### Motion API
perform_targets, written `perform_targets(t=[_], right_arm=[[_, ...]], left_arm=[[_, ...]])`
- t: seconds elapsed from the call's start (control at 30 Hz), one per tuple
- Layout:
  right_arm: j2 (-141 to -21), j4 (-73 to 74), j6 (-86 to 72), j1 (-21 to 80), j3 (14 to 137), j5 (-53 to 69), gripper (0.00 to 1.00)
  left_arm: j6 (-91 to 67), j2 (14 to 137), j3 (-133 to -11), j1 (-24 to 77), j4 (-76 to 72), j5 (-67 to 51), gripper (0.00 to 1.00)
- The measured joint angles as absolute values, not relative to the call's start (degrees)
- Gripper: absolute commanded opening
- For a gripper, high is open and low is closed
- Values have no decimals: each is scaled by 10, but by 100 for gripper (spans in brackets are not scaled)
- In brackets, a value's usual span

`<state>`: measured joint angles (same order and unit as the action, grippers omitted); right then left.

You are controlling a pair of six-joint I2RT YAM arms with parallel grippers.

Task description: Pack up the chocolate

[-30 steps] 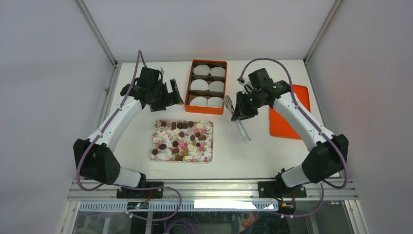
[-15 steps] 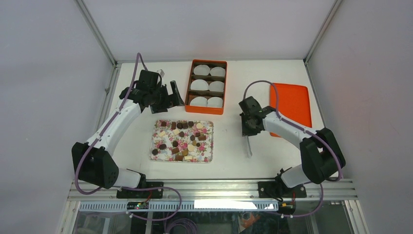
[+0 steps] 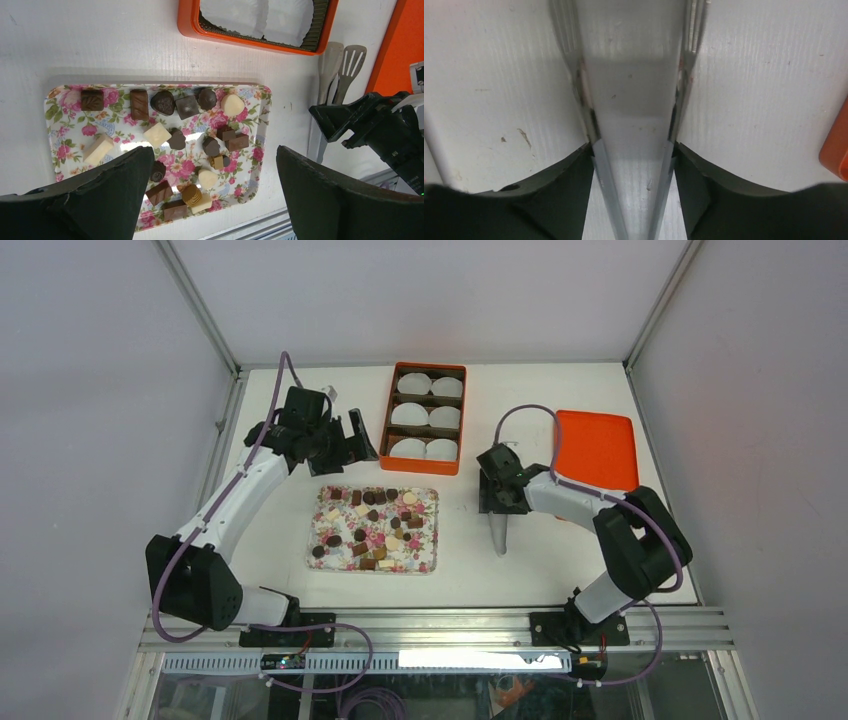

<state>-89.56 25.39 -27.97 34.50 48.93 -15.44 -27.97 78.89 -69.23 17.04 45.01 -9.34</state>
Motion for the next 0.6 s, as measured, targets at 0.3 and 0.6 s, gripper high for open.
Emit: perform_targets(t=[0.3,0.6], right_arm=[[-889,257,-290,351,487,-163,89],[-852,284,-327,370,480,-197,92]], left_arm=[[-281,780,-685,170,450,-94,99],[-281,779,-685,170,450,-93,99]])
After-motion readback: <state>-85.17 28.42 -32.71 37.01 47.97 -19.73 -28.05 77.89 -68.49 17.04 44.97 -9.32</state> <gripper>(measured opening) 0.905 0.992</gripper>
